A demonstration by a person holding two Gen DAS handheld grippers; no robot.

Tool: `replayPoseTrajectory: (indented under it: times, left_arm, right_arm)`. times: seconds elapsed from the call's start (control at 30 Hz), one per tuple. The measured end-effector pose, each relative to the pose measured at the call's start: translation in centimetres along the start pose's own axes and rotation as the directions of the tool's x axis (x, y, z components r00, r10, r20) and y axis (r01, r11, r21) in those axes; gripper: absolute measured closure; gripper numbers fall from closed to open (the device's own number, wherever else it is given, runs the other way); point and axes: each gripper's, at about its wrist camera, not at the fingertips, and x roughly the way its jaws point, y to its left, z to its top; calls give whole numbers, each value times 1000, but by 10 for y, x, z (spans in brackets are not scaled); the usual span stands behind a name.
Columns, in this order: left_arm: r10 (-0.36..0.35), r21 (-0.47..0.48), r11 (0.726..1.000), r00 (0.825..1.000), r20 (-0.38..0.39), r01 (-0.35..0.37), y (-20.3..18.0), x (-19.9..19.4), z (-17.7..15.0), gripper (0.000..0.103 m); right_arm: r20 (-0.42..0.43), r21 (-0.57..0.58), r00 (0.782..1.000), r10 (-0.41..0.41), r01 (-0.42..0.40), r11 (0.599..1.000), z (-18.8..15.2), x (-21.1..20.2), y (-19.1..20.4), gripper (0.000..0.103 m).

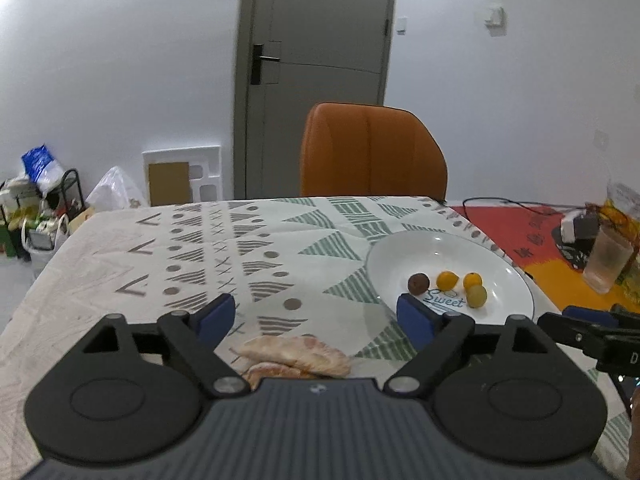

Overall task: Organize fruits
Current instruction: 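Withdraw both open grippers from the bowl back toward the remaining fruit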

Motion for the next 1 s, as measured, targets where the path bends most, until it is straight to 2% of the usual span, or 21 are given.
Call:
replayPoseTrajectory:
  times: [0.17,0.23,0.4,0.73,1.0]
  left_arm:
    - [14,-16,1000,1000,10,-14,10,-15,-5,16]
    - [22,-22,1000,1000,14,-22,13,-21,-7,16]
    - [38,-33,999,999,27,-37,22,-35,-12,16]
    - [58,-60,997,998,39,-56,34,-56,-22,16]
    - [76,-86,994,996,37,-73,45,-69,-35,16]
  right_arm:
    - [11,-13,1000,3,-3,1000,-1,-5,8,21]
    - [22,-25,1000,4,-4,1000,-2,-8,12,10]
    - [29,-40,999,23,-21,999,-2,-13,21,1]
    - [16,9,1000,20,-21,1000,-4,-18,28,0]
    - [11,-7,999,33,-33,999,-8,-21,38,0]
